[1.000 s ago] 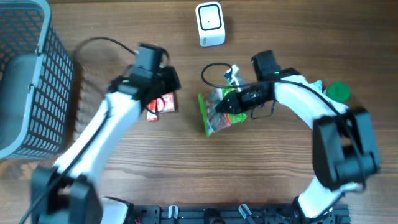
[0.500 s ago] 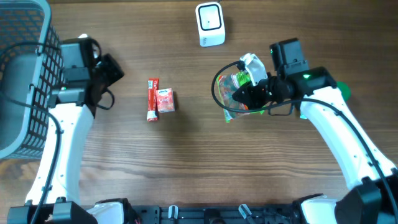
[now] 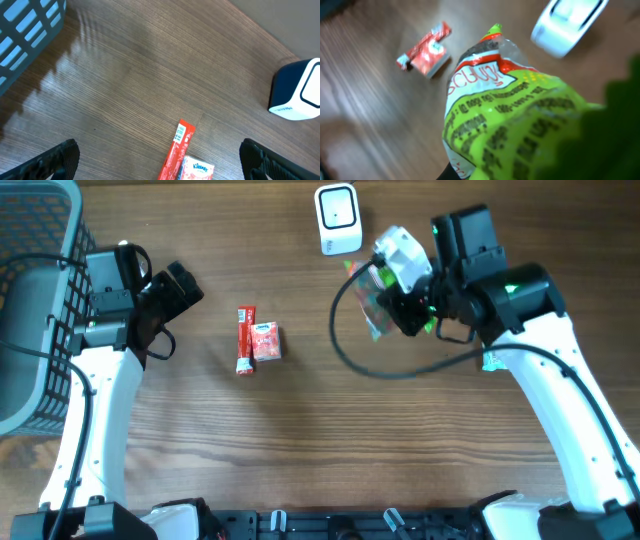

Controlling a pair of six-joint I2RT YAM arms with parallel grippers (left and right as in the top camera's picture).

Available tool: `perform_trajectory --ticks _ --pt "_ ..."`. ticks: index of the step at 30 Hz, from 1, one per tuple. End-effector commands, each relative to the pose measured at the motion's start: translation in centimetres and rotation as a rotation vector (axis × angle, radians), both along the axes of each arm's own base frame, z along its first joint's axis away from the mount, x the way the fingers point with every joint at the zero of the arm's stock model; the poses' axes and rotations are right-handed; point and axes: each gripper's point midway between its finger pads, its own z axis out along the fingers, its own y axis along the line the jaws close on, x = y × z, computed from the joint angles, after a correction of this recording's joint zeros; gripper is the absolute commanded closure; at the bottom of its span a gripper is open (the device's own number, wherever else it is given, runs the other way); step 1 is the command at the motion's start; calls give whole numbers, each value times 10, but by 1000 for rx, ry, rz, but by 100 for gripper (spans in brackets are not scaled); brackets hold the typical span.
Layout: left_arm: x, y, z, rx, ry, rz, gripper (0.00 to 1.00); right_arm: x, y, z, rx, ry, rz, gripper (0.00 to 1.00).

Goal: Scan the item barcode
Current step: 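Lift the snack bag and carry it up to the scanner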

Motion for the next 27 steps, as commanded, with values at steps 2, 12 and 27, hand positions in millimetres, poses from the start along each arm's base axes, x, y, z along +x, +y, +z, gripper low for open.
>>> perform_trajectory --ticks 2,12,27 --pt "0 2 3 13 -6 -3 0 8 8 77 -184 -346 104 96" --pt "0 2 3 13 -6 -3 0 25 40 176 -518 -889 192 96" --pt "0 2 3 13 -6 -3 0 113 98 130 -674 -1005 236 96"
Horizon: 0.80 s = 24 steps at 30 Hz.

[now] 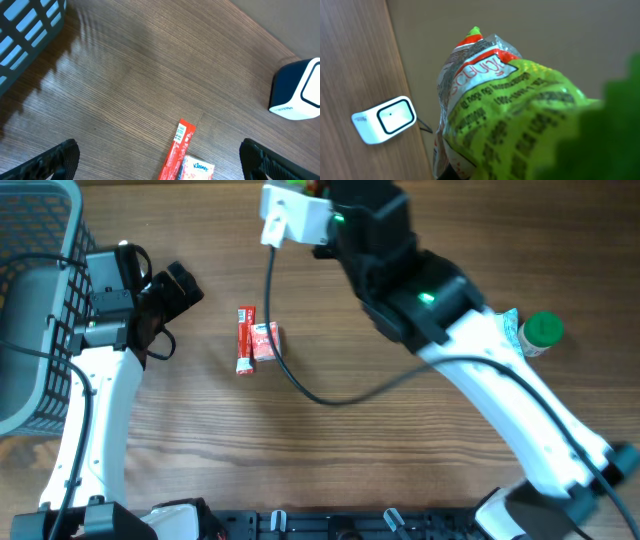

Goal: Scan the item barcode
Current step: 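Lift the snack bag and carry it up to the scanner, then hold the snack bag in front of the scanner window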

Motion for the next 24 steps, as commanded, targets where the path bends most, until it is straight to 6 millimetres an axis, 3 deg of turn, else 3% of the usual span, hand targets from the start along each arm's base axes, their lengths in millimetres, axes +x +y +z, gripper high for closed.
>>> perform_trajectory --ticks 1,8,16,22,24 --pt "0 2 3 13 -8 -3 0 32 7 -16 -42 -35 -32 96" --pt "0 2 3 13 -8 -3 0 93 -3 -68 -46 -23 -111 96" --pt "0 2 3 13 -8 -3 0 140 2 -125 40 13 -77 96" --pt "0 2 3 13 -8 -3 0 170 -1 -136 123 -68 -98 96" --pt "0 2 3 13 -8 -3 0 180 0 -149 130 -83 -103 96"
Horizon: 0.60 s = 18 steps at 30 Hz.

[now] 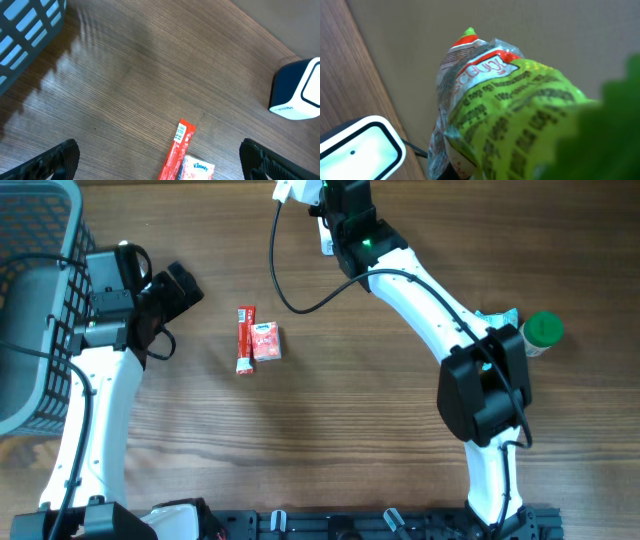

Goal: Scan the item barcode
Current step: 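Hold the snack bag in front of the scanner window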

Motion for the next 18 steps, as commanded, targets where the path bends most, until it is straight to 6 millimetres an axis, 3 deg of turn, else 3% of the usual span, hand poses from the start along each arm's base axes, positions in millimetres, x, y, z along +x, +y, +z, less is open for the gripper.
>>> perform_trajectory --ticks 1,7,18 --pt "1 2 3 13 -9 -3 0 13 5 -9 46 -26 11 95" --pt "1 2 3 13 -9 -3 0 27 3 -46 38 -8 -2 96" --pt "1 2 3 13 -9 -3 0 38 -3 -65 208 10 -58 96"
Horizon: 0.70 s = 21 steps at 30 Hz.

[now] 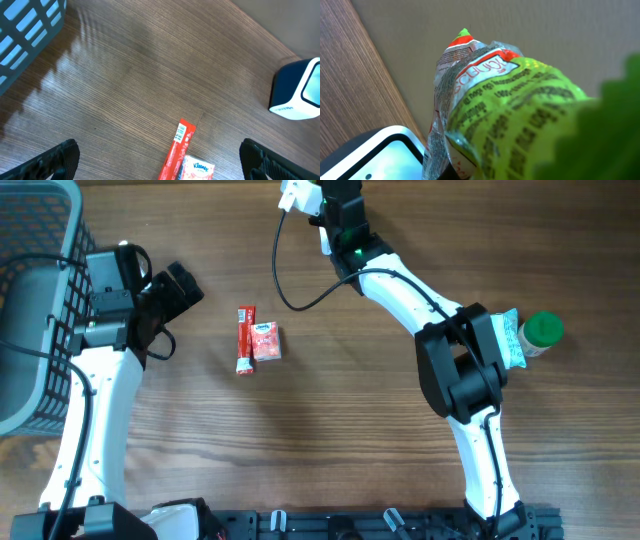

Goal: Scan the item barcode
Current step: 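Hold the snack bag in front of the scanner window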

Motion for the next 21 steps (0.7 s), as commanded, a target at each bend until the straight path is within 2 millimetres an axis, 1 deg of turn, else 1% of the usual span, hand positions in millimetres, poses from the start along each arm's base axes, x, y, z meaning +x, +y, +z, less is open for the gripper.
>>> perform_trajectory --ticks 1,4,6,8,10,12,13,15,18,21 --pt "1 2 3 13 -9 -3 0 4 0 8 137 -2 -25 96" --pt "1 2 3 13 -9 -3 0 4 1 6 195 18 -36 96" --pt "1 2 3 13 -9 -3 0 2 0 -2 180 50 -40 96" --pt "1 2 3 13 -9 -3 0 2 -1 -5 173 61 -44 96" --pt "1 2 3 13 -9 -3 0 4 -3 2 171 32 -44 96" --pt "1 2 3 13 -9 -3 0 9 -6 21 126 -59 -47 96" --pt "1 2 3 13 -9 -3 0 9 -6 27 91 -87 -39 96" --pt "1 2 3 13 -9 -3 0 8 -3 30 33 -109 -22 96" --pt "1 2 3 13 -9 -3 0 7 -1 25 -29 -101 -18 96" --pt "1 2 3 13 -9 -3 0 4 -2 8 -49 -33 -17 96"
